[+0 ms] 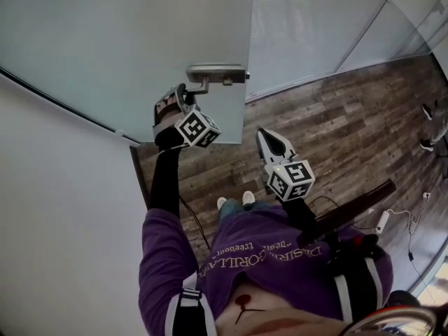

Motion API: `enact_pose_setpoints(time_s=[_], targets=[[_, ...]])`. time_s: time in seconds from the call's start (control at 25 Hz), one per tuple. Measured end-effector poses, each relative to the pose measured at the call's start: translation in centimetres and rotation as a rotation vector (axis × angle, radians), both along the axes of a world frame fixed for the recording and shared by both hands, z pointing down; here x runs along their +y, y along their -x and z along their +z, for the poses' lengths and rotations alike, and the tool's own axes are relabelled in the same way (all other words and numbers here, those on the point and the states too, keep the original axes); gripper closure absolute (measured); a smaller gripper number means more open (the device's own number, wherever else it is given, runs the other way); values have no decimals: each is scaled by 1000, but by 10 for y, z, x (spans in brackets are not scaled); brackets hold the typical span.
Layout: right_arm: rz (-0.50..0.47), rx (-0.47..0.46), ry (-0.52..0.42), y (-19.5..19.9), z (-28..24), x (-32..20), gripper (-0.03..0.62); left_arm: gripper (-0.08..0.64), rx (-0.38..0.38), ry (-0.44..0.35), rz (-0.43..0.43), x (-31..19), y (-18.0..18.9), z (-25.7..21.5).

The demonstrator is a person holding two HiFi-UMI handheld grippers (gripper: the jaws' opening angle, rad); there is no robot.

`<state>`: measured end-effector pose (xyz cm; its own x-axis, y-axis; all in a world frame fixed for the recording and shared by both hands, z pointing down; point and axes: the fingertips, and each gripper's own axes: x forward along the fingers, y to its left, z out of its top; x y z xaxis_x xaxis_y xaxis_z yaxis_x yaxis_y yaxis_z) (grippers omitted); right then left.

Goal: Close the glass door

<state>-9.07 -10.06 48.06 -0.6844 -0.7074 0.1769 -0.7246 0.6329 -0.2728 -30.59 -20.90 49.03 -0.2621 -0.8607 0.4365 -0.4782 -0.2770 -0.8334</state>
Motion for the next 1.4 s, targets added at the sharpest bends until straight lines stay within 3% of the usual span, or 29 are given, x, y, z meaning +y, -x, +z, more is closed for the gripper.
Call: enact_pose_setpoints(time_s=[0.2,0.72,1.0,1.4], targets=[[6,-6,-3,0,-4,-12,596,419,11,43,-18,-13,3,9],[16,-11,-19,33,-13,-26,595,419,40,4,-23,-31,2,1],[35,1,-25,51,-8,-29,595,419,8,44,-42,-39,7,8],[75,10,-17,80,-21,-64,595,419,42,93,43,-80,7,0]])
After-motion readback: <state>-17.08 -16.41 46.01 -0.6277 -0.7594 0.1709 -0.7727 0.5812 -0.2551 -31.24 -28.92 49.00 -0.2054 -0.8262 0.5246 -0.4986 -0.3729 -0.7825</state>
